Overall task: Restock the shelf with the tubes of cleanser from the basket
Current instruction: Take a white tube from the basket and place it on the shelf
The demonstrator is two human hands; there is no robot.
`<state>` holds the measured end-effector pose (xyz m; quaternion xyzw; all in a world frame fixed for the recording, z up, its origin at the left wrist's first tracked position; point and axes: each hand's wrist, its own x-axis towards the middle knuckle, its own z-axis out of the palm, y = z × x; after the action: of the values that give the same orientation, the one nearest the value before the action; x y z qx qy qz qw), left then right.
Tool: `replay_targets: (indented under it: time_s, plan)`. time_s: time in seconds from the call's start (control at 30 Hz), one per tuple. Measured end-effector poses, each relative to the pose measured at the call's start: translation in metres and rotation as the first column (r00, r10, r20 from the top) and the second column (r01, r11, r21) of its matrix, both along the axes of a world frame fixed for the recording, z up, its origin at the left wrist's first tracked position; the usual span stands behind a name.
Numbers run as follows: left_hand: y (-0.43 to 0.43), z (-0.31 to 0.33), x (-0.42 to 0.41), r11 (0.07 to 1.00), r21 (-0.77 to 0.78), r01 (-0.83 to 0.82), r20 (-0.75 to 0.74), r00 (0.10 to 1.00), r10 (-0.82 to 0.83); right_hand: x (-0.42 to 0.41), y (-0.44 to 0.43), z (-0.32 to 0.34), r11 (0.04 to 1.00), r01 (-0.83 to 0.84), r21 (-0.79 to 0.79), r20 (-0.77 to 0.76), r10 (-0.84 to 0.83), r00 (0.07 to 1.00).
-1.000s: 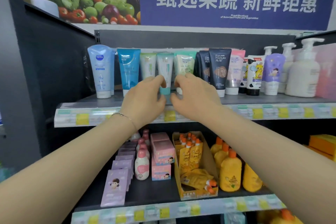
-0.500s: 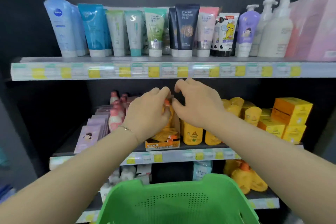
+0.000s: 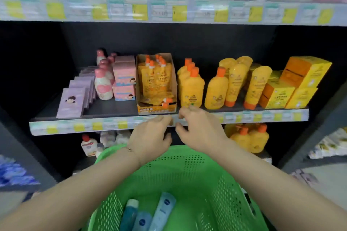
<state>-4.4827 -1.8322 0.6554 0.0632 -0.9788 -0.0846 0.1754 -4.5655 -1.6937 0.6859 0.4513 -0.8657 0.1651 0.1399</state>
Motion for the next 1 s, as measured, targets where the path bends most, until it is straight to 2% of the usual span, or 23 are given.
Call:
replay_targets:
  time_s: [0.2, 0.43, 0.53, 0.67, 0.8, 1.0]
  plan:
    - [0.005, -0.067, 0.005, 0.998, 0.059, 0.014, 0.247, 0.969, -0.028, 0.0, 0.007, -0.067, 0.984, 0.091, 0.156, 0.155, -0.116, 0.981]
    - [0.01, -0.14, 0.02, 0.989, 0.145, -0.019, 0.433, 0.9, -0.047, 0.006, 0.007, -0.126, 0.953, 0.122, 0.278, 0.372, -0.224, 0.901]
    - [0.006, -0.178, 0.028, 0.979, 0.184, -0.09, 0.582, 0.813, -0.034, 0.01, 0.005, -0.149, 0.935, 0.121, 0.333, 0.471, -0.276, 0.837]
    - [-0.003, -0.21, 0.032, 0.977, 0.151, -0.149, 0.749, 0.662, -0.015, 0.009, 0.004, -0.183, 0.892, 0.076, 0.446, 0.579, -0.353, 0.736]
    - [-0.004, -0.234, 0.032, 0.962, 0.149, -0.227, 0.798, 0.602, 0.018, 0.008, 0.012, -0.207, 0.822, -0.018, 0.569, 0.629, -0.42, 0.654]
    - [0.007, -0.271, 0.043, 0.984, 0.053, -0.172, 0.814, 0.578, 0.058, 0.011, 0.027, -0.234, 0.74, -0.126, 0.661, 0.65, -0.48, 0.589]
